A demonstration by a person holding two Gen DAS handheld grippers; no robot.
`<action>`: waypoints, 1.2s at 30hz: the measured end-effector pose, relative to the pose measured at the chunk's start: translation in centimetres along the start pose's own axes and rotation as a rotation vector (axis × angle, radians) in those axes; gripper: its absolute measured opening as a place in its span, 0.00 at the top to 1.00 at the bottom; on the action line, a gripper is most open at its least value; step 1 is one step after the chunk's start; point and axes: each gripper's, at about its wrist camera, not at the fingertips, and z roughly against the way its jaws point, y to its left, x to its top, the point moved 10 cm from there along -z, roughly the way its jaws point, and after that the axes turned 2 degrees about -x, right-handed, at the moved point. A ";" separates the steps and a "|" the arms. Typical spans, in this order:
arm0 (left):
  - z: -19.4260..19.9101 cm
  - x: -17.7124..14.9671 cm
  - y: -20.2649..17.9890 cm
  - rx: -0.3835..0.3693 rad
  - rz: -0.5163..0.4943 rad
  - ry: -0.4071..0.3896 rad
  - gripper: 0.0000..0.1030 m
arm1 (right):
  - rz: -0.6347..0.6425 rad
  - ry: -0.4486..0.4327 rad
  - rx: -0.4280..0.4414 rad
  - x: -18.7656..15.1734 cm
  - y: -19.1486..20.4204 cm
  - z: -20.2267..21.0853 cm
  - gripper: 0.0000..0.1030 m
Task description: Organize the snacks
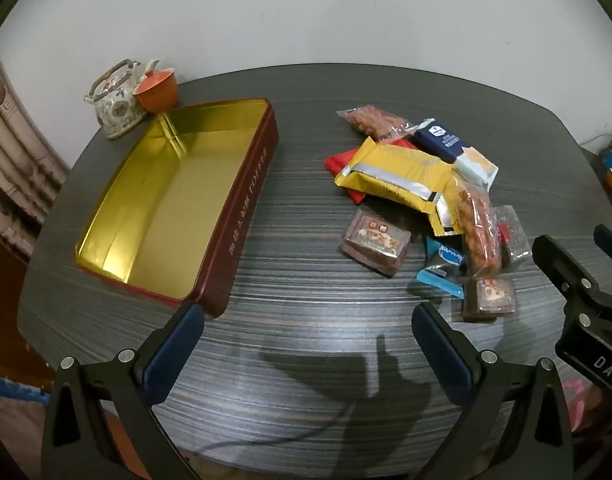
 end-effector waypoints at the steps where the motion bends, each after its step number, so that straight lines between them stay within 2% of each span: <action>1: 0.0 0.0 0.0 0.000 -0.001 0.000 0.00 | 0.000 0.001 0.001 0.0 0.0 0.0 0.01; 36: -0.4 -0.6 0.2 0.004 -0.015 0.012 0.00 | 0.004 0.030 -0.001 -0.9 0.2 -0.1 0.03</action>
